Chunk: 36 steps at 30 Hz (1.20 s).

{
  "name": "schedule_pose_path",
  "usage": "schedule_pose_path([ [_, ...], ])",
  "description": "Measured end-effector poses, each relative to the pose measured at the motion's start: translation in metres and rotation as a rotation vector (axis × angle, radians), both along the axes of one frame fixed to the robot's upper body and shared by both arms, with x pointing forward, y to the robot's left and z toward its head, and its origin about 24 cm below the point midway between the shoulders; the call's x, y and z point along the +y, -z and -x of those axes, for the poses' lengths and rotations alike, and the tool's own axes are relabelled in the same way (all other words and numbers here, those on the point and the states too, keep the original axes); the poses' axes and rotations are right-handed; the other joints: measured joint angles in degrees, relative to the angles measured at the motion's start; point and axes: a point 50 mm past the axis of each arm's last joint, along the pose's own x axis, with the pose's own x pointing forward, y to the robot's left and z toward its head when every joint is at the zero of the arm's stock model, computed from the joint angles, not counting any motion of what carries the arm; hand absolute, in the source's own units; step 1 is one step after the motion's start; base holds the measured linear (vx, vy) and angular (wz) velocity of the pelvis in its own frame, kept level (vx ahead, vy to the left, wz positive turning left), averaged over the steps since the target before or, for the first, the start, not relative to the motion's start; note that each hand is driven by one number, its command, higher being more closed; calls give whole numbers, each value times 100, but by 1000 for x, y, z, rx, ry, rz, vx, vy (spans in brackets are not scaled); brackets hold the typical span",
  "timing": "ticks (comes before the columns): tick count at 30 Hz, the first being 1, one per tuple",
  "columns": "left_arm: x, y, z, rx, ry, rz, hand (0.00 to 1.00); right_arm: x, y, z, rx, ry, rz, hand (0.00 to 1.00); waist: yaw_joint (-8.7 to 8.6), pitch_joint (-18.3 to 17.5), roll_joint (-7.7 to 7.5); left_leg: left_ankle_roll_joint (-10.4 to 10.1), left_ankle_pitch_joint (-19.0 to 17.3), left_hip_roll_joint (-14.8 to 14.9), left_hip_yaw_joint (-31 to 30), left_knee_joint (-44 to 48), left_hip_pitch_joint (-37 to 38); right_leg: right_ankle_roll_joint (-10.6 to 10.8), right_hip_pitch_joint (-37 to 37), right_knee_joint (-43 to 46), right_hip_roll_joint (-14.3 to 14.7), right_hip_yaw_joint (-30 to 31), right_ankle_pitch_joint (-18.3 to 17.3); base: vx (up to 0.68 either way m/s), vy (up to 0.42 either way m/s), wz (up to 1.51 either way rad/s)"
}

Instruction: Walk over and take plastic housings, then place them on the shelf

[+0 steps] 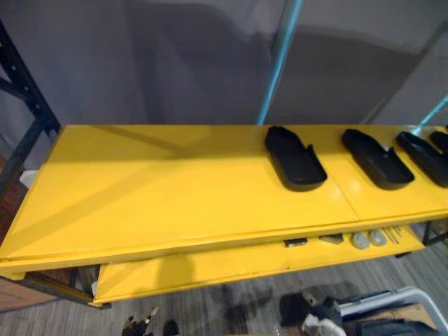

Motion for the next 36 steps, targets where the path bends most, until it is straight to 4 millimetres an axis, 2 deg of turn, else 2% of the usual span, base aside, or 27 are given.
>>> schedule_pose_path([
  [3,0,1,4,8,-20,27,0,-8,3,18,10,9,-42,0,1,23,90,0,0,1,-34,3,14,-6,-21,39,18,175,-4,-41,24,-8],
  [6,-5,3,4,4,-4,52,0,-13,2,18,-38,-35,-74,0,12,42,200,-2,2,58,120,2,-14,-19,-202,184,54,416,-16,-66,25,-22],
  [8,-7,3,3,4,7,65,0,-13,1,14,-74,-70,-78,0,26,57,223,-13,11,100,203,2,-30,-33,-275,164,64,419,-31,-77,-22,-32],
  [11,-11,3,-2,-1,33,86,0,-7,0,9,-120,-134,-83,0,34,82,137,-52,76,64,340,2,-116,-60,-408,59,15,418,-285,-89,-63,-31],
  [12,-9,2,-7,-14,39,85,0,-5,-1,8,-130,-145,-88,0,53,148,19,-68,174,1,441,1,-116,47,-412,-42,-67,419,-562,-77,-84,-26],
  [13,-10,2,-10,-15,42,89,0,-5,-1,7,-133,-148,-91,0,65,178,0,-85,205,-17,456,0,-109,178,-415,-78,-80,419,-612,-104,-90,-22],
  [15,-20,3,-18,-27,47,122,0,-6,0,11,-128,-147,-86,0,66,287,103,-100,259,67,442,3,-120,132,-486,-28,-18,415,-653,-73,-44,-6],
  [17,-22,3,-20,-28,53,133,0,-4,1,13,-119,-147,-93,0,80,345,191,-102,259,82,434,35,-175,137,-531,-25,-6,401,-661,-8,2,2],
  [19,-23,2,-28,-37,60,140,0,1,1,6,-132,-177,-101,0,138,410,185,-100,255,82,410,138,-427,141,-745,41,-21,385,-642,-13,9,9],
  [20,-20,-1,-39,-64,69,129,0,8,-1,-8,-165,-195,-113,0,175,589,110,-59,103,131,353,609,-761,180,-871,142,-23,371,-607,-39,11,20],
  [22,-18,-8,-61,-119,80,118,0,16,-6,-37,-242,-210,-127,0,212,983,86,-2,-312,249,150,1563,-1319,210,-954,298,-16,296,-580,-61,36,22],
  [25,-17,-15,-80,-175,92,105,0,22,-14,-63,-309,-237,-130,0,371,1206,55,74,-731,338,51,2251,-1737,277,-1014,319,-33,270,-540,5,78,10],
  [28,-20,-16,-83,-185,94,107,0,29,-17,-73,-336,-259,-141,0,395,1237,92,135,-994,326,-58,2600,-1920,281,-1033,396,-85,270,-537,40,71,8],
  [36,-21,-18,-89,-208,106,91,0,38,-19,-79,-344,-273,-153,0,475,1244,110,143,-1119,348,-78,2650,-2001,222,-1313,873,-106,281,-496,11,6,1],
])
